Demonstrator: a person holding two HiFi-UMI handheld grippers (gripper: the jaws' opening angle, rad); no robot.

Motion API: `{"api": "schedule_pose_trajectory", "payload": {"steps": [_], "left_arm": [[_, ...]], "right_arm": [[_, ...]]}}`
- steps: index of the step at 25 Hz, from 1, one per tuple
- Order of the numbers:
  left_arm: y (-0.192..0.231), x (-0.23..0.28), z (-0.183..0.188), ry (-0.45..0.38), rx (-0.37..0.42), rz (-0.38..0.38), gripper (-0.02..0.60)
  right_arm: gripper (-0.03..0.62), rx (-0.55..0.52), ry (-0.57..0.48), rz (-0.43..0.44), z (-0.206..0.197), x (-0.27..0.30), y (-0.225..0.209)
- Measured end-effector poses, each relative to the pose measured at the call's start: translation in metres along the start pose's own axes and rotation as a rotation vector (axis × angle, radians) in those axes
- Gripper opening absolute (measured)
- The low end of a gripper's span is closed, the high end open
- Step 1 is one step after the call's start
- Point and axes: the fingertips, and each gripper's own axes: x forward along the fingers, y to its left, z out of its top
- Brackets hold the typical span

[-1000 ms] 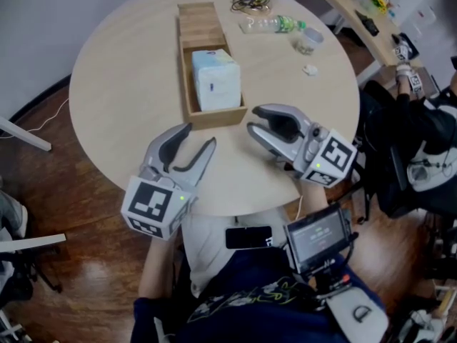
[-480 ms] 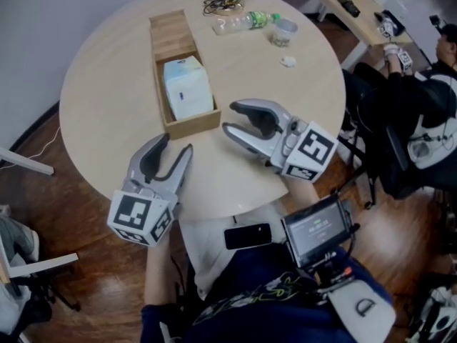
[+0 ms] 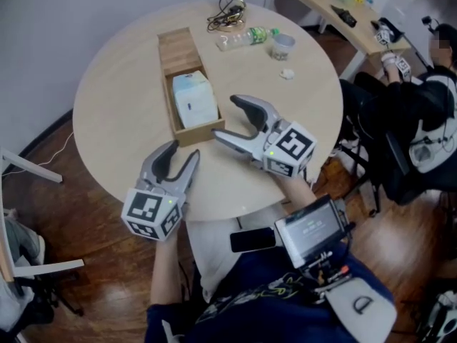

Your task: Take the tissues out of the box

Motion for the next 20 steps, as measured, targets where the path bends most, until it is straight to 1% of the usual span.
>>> {"api": "schedule_pose_trajectory", "payload": {"steps": [1, 3, 6, 7, 9, 10, 11, 14, 17, 19, 20], "left_arm": [[0.0, 0.0, 0.0, -0.001, 0.0, 0.0, 0.201], [-0.001, 0.0, 0.0, -0.002, 0.0, 0.001, 0.202], [-0.001, 0.001, -0.001, -0.002, 0.001, 0.002, 0.201], [-0.001, 0.001, 0.0, -0.001, 0.0, 0.003, 0.201], [-0.001, 0.001, 0.001, -0.001, -0.003, 0.002, 0.201], [-0.001, 0.001, 0.001, -0.002, -0.002, 0.001, 0.201], [-0.001, 0.001, 0.001, -0.002, 0.0, 0.001, 0.202], [-0.001, 0.001, 0.001, -0.002, 0.002, 0.001, 0.202], [-0.002, 0.001, 0.001, -0.002, 0.002, 0.002, 0.201], [-0.001, 0.0, 0.001, -0.001, 0.003, 0.002, 0.201], [-0.001, 0.0, 0.001, -0.001, 0.003, 0.002, 0.201]], "right_arm": [[0.35, -0.019, 0.028, -0.009, -0.002, 0.006, 0.001], [0.36, -0.042, 0.06, -0.013, -0.001, 0.014, 0.006], [0.375, -0.036, 0.046, -0.041, 0.01, 0.023, 0.007], [0.39, -0.022, 0.038, -0.056, 0.013, 0.027, 0.005], [0.441, 0.024, 0.038, -0.079, 0.016, 0.035, 0.0], [0.475, 0.038, 0.045, -0.082, 0.017, 0.04, 0.0], [0.522, 0.037, 0.051, -0.081, 0.018, 0.045, 0.0], [0.537, 0.001, 0.056, -0.101, 0.026, 0.06, 0.0], [0.54, -0.017, 0.077, -0.146, 0.028, 0.072, -0.011], [0.54, 0.018, 0.092, -0.158, 0.026, 0.08, -0.018], [0.54, 0.051, 0.094, -0.148, 0.024, 0.084, -0.019]]}}
